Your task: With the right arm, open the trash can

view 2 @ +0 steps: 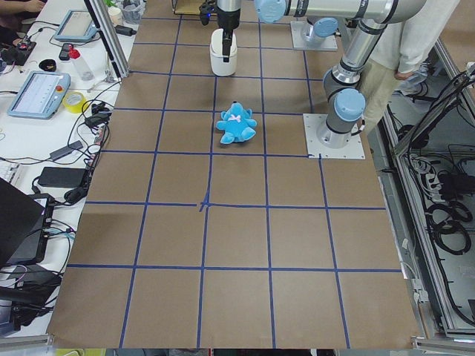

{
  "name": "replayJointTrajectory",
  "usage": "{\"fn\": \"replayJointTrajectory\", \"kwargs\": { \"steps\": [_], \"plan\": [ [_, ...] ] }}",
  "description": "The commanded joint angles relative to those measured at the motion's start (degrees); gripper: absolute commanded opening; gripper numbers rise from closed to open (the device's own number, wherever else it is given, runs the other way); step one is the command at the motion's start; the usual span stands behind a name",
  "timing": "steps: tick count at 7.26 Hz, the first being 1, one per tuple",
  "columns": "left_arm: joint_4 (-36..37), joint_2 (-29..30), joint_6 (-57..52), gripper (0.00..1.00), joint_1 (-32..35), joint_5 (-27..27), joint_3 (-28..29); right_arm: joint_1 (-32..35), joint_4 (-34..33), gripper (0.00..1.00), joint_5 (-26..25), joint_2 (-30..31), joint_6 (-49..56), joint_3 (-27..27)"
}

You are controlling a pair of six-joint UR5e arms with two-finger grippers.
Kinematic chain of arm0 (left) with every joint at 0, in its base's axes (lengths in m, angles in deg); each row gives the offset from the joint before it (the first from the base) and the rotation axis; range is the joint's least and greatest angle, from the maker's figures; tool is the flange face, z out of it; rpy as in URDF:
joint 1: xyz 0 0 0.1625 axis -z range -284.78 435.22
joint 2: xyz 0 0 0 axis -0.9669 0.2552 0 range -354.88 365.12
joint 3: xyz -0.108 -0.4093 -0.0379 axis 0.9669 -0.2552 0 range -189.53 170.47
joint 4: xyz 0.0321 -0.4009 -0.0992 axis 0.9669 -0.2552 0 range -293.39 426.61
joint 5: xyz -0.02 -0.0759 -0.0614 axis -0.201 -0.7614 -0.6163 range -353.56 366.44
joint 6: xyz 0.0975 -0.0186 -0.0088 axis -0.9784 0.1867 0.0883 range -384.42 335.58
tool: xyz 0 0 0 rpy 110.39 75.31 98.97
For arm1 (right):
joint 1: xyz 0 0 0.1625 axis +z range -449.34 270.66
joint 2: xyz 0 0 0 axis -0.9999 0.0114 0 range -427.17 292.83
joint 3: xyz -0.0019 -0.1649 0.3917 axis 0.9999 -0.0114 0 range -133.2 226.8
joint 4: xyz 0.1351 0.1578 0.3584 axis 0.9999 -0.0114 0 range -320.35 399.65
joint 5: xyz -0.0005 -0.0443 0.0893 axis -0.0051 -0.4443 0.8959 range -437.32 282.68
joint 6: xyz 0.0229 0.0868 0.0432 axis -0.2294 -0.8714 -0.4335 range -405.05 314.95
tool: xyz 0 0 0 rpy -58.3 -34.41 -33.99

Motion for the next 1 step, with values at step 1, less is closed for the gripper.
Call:
{"fn": "replayJointTrajectory", "kwargs": {
  "steps": [1],
  "plan": [
    [0.0,0.0,0.0,1.0,0.1,0.0,0.0,0.0,0.0,0.84,0.1,0.0,0.0,0.0]
  ]
}}
